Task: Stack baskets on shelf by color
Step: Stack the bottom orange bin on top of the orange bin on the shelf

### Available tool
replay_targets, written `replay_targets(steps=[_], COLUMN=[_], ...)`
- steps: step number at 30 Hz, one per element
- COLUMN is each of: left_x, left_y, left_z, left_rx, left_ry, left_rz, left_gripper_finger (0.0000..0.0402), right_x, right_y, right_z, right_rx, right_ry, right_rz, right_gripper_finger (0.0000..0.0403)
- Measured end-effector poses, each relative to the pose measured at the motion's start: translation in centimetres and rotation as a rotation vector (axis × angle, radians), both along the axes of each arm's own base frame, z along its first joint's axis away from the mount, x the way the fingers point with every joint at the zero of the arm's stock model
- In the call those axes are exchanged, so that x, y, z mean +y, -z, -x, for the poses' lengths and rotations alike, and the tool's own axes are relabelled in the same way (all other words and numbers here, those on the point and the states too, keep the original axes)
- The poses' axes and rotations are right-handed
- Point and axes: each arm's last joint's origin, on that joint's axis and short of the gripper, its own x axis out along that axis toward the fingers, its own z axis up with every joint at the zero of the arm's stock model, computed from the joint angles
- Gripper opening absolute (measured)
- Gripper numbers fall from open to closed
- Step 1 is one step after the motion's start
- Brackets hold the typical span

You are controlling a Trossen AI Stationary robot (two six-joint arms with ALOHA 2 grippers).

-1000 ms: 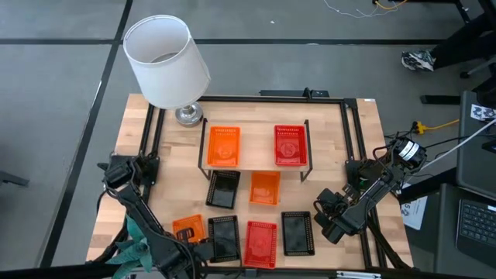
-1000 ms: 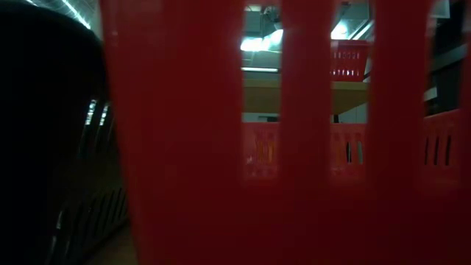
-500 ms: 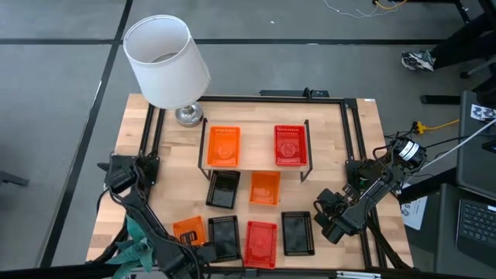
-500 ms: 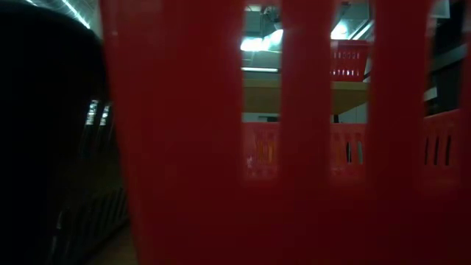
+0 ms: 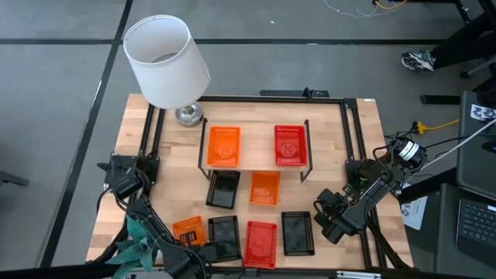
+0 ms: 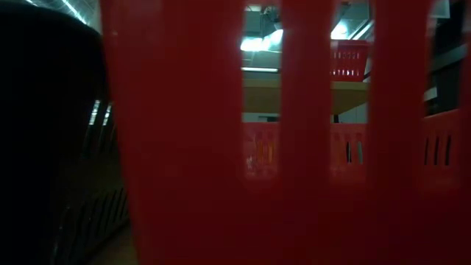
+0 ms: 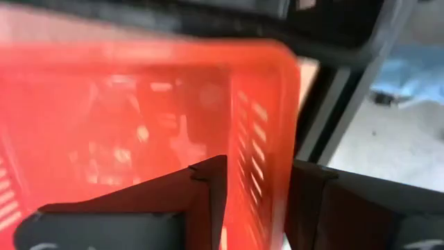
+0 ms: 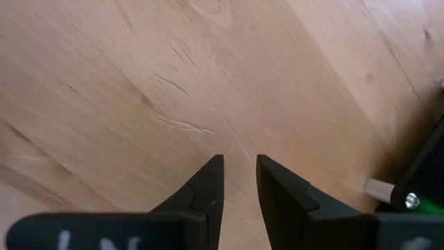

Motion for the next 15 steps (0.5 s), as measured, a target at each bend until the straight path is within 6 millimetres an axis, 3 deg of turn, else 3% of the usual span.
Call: replay_targets(steps=[6, 10, 15], left_x=[0.2, 0.5, 0.3], left_y=[0.0, -0.2, -3.4], left_z=[0.3, 0.7, 0.9], left_rx=[0.064, 0.145, 0.203], left_ry=[-0.003, -0.057, -0.064], left_rz=[0.010, -0.003, -0.013], left_gripper_finger=[0.0013, 0.0002, 0.0000], right_x=[0.0, 0.0, 0.0], right_y=[0.0, 0.0, 0.0], right_z=[0.0, 0.0, 0.0], right_rx=[0.000, 0.000, 0.000], right_ry=[0.000, 0.000, -0.002], right_rz=[0.000, 0.000, 0.000], right_gripper_finger=[0.0086, 0.0086, 0.0086])
